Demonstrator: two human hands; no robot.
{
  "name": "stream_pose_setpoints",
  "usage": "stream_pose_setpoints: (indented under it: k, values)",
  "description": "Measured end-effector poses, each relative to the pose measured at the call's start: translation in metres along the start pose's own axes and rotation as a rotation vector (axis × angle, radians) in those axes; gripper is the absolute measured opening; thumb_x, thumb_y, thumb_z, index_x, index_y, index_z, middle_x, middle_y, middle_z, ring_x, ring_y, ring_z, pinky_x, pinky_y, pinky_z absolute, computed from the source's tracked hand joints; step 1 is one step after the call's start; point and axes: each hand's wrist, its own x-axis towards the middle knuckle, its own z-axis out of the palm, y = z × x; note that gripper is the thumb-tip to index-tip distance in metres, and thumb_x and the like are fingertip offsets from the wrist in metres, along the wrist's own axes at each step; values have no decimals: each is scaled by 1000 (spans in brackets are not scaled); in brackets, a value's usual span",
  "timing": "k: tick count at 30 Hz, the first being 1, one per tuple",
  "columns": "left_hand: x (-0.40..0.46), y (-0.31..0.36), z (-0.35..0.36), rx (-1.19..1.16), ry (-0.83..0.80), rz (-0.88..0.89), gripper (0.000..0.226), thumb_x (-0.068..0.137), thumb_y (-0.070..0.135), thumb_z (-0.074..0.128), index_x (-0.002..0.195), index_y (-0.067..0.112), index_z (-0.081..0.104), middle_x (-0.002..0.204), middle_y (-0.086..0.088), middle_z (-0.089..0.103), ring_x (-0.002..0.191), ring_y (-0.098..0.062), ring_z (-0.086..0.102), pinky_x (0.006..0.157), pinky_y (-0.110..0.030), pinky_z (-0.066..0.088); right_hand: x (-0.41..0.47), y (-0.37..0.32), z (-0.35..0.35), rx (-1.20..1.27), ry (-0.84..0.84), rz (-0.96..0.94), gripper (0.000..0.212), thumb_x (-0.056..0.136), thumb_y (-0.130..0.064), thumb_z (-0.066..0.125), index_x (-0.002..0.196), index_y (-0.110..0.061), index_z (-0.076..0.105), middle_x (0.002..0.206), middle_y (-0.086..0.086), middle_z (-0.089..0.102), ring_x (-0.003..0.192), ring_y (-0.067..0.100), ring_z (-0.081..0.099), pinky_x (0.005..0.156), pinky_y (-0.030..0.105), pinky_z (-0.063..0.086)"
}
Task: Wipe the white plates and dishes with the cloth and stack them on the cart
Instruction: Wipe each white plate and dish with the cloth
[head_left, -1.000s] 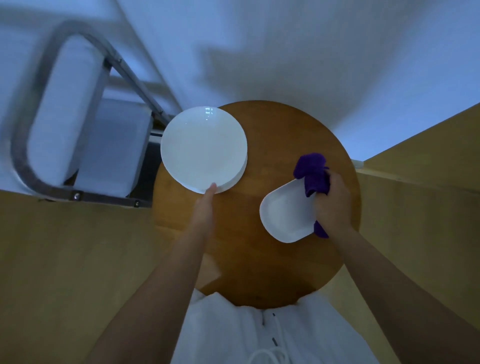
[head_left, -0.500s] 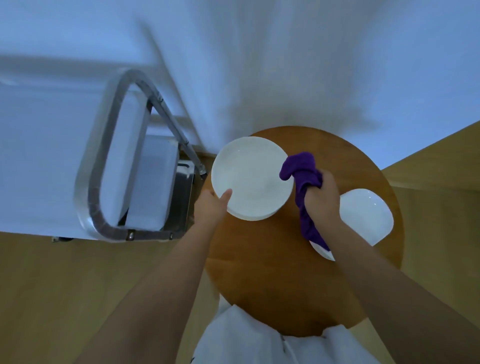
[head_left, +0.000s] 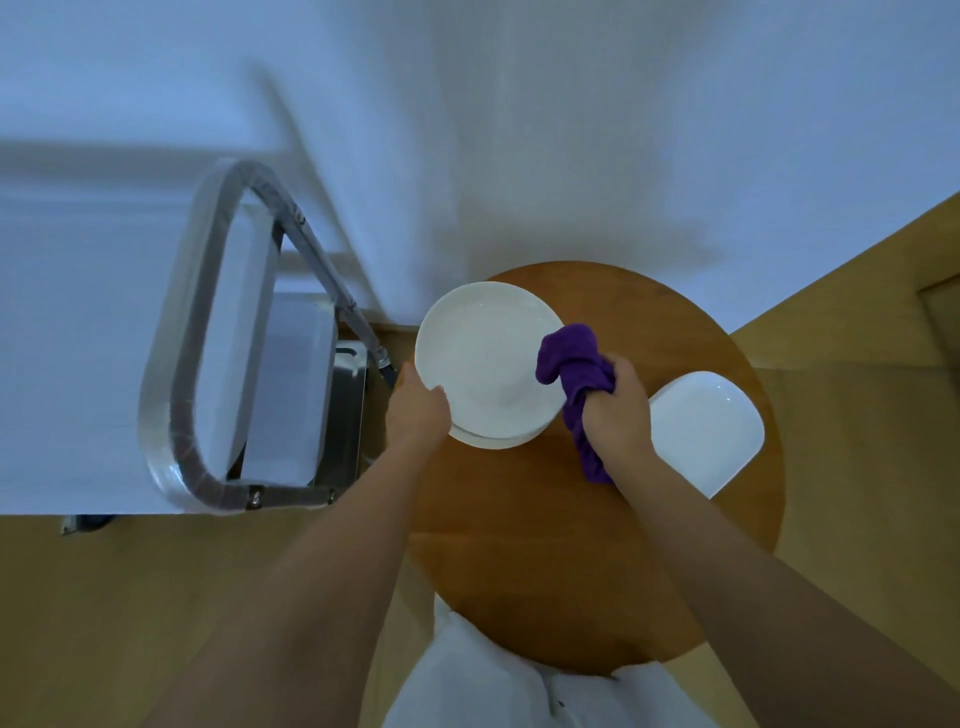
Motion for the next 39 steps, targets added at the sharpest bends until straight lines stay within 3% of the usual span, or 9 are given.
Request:
stream_pose_setpoints:
  k: [4,11,19,22,24,27,32,35,39]
  values:
    - [-1,9,-1,-142,43,-44,31,98,12,41,126,11,52,118,-11,61,92,-17,52,63,-22,43,-1,-4,-5,18,-23,6,36,95,-21,49,130,-17,45,105,2,59,90,19,59,62,21,41]
    - [-13,18,-6,-381,81,-194,31,100,13,42,128,7,53,119,-15,60,108,-31,58,92,-42,51,-4,-14,-19,119,-45,35,32,95,-13,46,126,-16,46,97,0,59,77,14,59,58,21,43]
    - [-54,26,-16,-564,98,-178,37,103,25,38,136,12,45,125,-13,56,111,-27,55,95,-45,49,-11,-34,-51,310,-45,31,29,89,-13,58,116,-21,51,95,-4,60,76,9,59,53,15,42]
    - [-73,42,-18,-695,119,-231,46,103,38,32,141,14,40,131,-10,53,119,-32,52,100,-50,46,-18,-47,-61,378,-79,-2,43,84,-17,66,123,-19,49,99,-4,60,83,12,61,59,21,47]
    - [-86,52,-19,-830,98,-252,46,102,44,34,134,15,48,121,-11,60,107,-30,59,85,-44,56,-23,-54,-67,413,-214,-20,57,80,-23,71,131,-22,44,110,-1,60,96,18,61,74,32,54]
    - [-104,61,-19,-952,54,-229,38,98,49,41,121,23,55,104,-3,66,95,-24,64,73,-40,59,-31,-58,-71,111,-432,-125,85,82,-41,66,147,-29,14,140,-3,43,123,24,46,99,43,44]
    - [-128,72,-20,-897,27,-192,34,93,60,42,94,31,60,92,-5,70,90,-26,67,70,-39,60,-39,-33,-62,-898,-170,-644,76,89,-67,26,148,-32,-8,159,6,2,144,33,0,114,50,6]
    - [-142,77,-21,-876,7,-164,37,93,62,35,93,32,57,85,-1,68,75,-17,66,41,-18,49,-38,-22,-58,-974,-126,-693,71,90,-65,18,147,-34,-11,158,9,-10,143,37,-9,112,49,-10]
    - [-153,81,-21,-869,-14,-47,46,97,55,35,118,19,57,85,-2,67,64,-11,66,42,-19,49,-36,-20,-53,-831,22,-581,68,95,-54,26,150,-27,-2,158,12,-4,144,34,-8,114,46,-6]
